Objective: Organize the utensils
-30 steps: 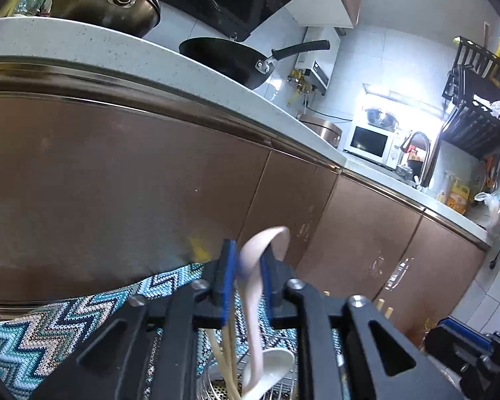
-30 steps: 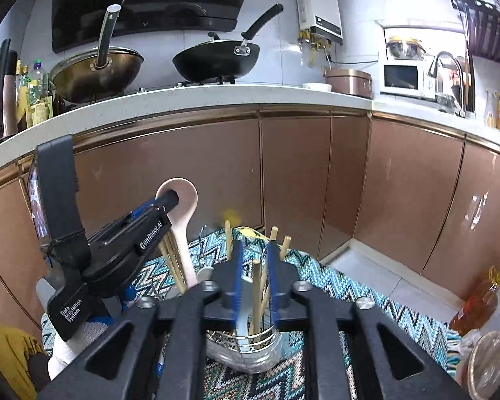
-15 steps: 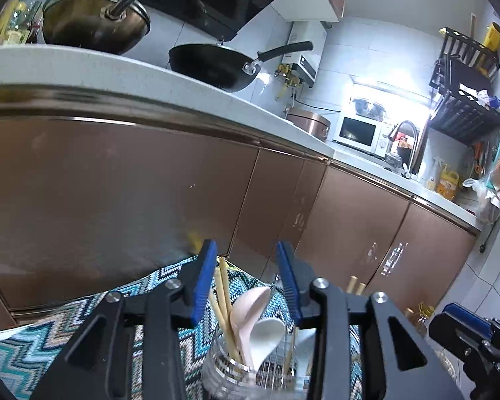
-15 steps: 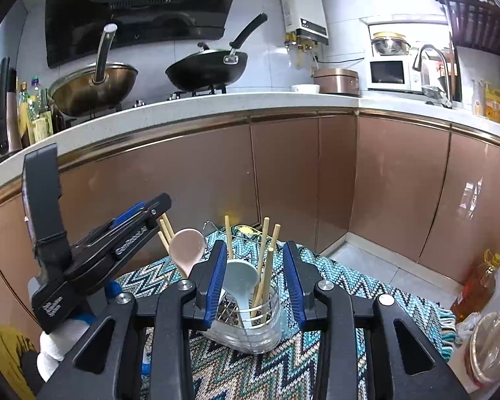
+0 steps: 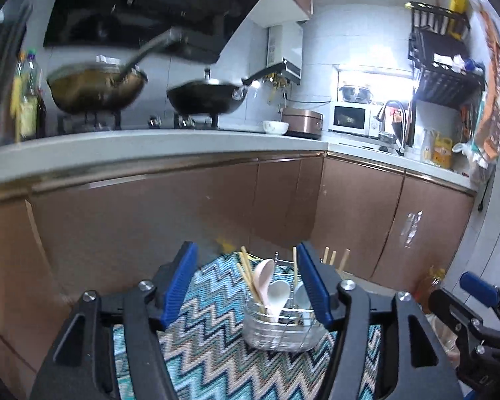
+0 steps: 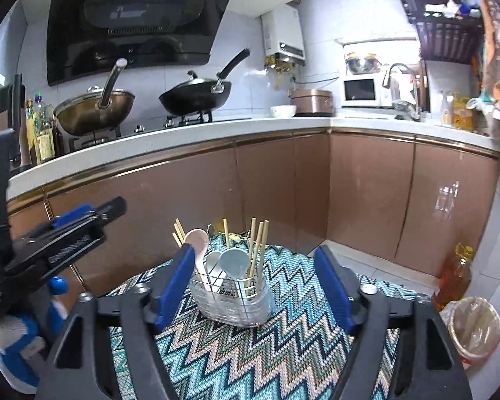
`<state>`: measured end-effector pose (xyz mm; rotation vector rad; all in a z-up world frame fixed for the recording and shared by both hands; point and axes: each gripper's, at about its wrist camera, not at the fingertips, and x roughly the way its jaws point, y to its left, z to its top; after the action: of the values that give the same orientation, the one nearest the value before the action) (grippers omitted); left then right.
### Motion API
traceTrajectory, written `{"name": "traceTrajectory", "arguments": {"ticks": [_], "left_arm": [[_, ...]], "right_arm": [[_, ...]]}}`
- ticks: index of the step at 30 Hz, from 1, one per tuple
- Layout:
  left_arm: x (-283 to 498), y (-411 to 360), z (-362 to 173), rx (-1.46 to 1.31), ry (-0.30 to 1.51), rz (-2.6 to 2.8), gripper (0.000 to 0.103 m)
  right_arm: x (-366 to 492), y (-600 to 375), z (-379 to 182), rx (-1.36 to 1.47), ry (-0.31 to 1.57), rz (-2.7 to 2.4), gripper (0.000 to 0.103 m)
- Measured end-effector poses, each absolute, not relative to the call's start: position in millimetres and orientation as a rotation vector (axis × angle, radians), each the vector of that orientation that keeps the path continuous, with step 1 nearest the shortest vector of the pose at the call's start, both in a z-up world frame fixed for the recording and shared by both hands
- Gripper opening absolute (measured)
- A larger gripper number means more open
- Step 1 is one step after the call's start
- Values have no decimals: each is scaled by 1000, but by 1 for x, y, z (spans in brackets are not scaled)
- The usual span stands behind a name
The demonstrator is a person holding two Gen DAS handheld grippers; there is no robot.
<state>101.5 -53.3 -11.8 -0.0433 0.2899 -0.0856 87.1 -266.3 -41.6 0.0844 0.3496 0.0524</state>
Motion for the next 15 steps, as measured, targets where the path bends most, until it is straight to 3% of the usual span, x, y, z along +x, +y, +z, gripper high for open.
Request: {"name": "traceTrajectory", "arguments": {"ticks": [9,15], "left_arm": [[44,-48,19,20,244,-46,67],[14,-44,33,41,214,-6,73]], "right_arm": [[34,-265,-25,102,297,33,86],[0,-260,-13,64,247,-8,100]]}}
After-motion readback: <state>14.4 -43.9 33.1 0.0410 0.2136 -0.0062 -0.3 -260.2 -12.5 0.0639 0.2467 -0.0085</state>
